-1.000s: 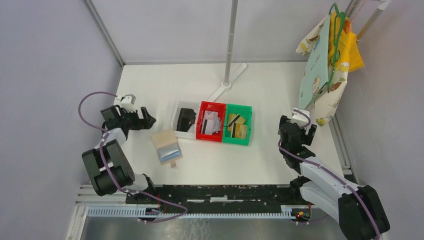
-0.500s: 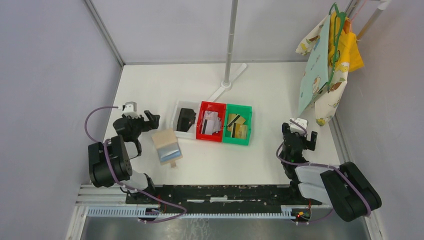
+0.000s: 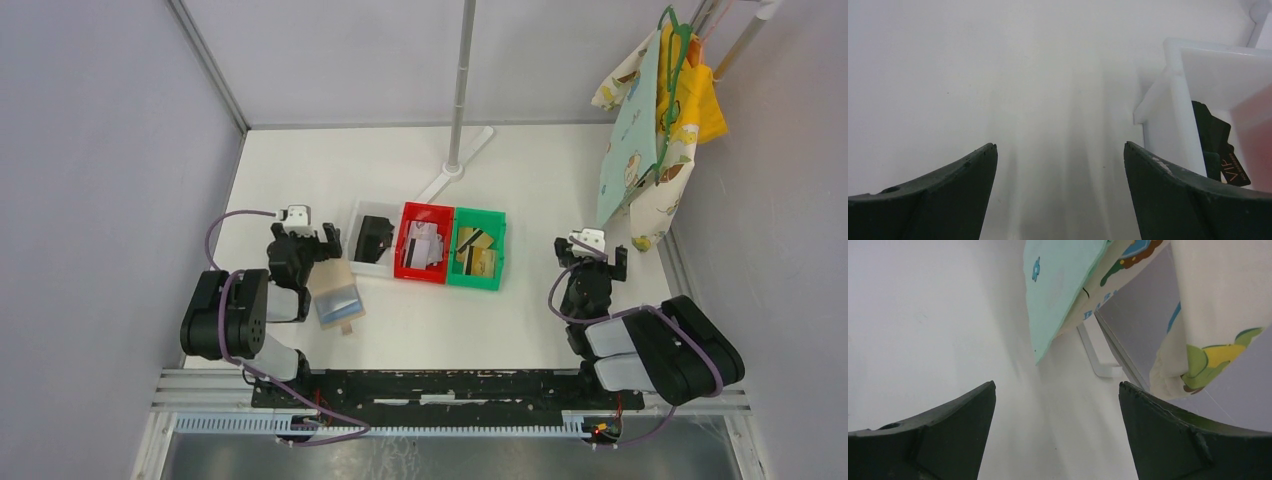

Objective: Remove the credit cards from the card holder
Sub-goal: Reset both arms

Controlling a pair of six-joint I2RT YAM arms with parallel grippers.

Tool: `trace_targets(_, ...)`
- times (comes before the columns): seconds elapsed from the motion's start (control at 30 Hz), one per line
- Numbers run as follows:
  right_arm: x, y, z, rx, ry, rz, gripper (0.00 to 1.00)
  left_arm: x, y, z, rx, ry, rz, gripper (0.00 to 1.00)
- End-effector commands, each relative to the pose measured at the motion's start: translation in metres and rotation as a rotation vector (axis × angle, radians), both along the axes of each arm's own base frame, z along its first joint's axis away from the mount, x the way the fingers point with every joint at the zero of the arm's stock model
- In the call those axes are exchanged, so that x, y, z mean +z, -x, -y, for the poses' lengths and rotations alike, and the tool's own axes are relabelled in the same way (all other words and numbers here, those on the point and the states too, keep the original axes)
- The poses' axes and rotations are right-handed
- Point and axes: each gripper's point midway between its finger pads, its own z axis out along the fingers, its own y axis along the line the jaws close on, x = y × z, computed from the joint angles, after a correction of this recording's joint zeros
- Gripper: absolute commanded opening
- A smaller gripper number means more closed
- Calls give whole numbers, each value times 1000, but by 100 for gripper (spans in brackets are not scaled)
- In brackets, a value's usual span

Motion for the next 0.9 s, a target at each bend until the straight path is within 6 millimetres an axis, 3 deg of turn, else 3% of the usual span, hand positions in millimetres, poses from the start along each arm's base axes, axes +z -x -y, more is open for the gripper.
trace_targets(0.0,-13,15,-3,75,24,-25,98,22,-10,-19,82,-90,96,100)
trace_targets(0.27,-15,13,-7,115,21,-31,98,19,-12,-41,226,-54,69,100)
trace_targets(0.37,-34,-10,-16,230,-34,-122,98,20,-12,-41,226,-53,72,100)
trace_targets(0.4,-32,-25,-19,276,-68,-130,98,20,-12,-41,227,-53,74,100)
trace_targets(0.43,-35,-26,-19,292,-87,-141,98,20,-12,-41,228,-54,73,100)
trace_targets(0.47,-34,-19,-18,294,-84,-119,98,20,-12,-41,227,-54,72,100)
trace_targets(0.5,-36,2,-15,289,-81,-79,98,20,-12,-41,226,-54,71,100)
trace_targets(0.53,-21,6,-14,288,-65,-4,98,20,-12,-41,228,-54,72,100)
trace_targets(0.57,-27,5,-13,265,-55,-43,98,19,-12,-41,227,-54,70,100)
trace_targets(0.87,-26,6,0,187,-101,-17,98,19,-13,-41,229,-54,68,100)
